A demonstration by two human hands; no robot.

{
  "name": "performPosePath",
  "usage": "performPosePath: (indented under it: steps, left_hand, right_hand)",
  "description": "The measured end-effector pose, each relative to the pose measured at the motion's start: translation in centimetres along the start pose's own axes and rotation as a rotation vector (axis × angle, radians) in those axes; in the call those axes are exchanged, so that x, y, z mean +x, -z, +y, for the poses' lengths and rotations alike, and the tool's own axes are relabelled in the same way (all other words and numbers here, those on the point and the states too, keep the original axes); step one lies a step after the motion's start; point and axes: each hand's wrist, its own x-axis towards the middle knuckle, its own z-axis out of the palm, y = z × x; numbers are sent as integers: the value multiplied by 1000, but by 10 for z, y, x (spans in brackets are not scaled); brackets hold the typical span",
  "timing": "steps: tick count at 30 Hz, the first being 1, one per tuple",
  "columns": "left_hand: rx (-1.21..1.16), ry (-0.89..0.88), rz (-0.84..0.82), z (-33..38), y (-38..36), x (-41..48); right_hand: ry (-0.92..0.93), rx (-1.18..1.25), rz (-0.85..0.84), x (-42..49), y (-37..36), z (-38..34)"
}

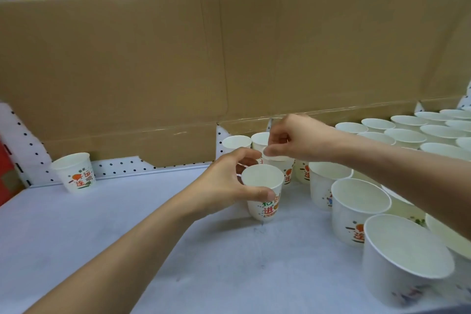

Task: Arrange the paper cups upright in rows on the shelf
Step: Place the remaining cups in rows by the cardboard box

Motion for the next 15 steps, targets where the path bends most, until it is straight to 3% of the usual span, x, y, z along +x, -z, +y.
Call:
performPosePath:
  steps: [3, 8, 15]
  left_hand:
    - [-19, 17, -14, 2, -11, 1]
    - [-13, 66, 12, 4, -22, 1]
    - [-139, 98, -5, 1, -32, 4]
  right_hand:
    - [66, 147, -25, -11, 13, 3]
    - [118, 225, -299, -32, 29, 8]
    - [85, 87, -304, -42, 28, 8]
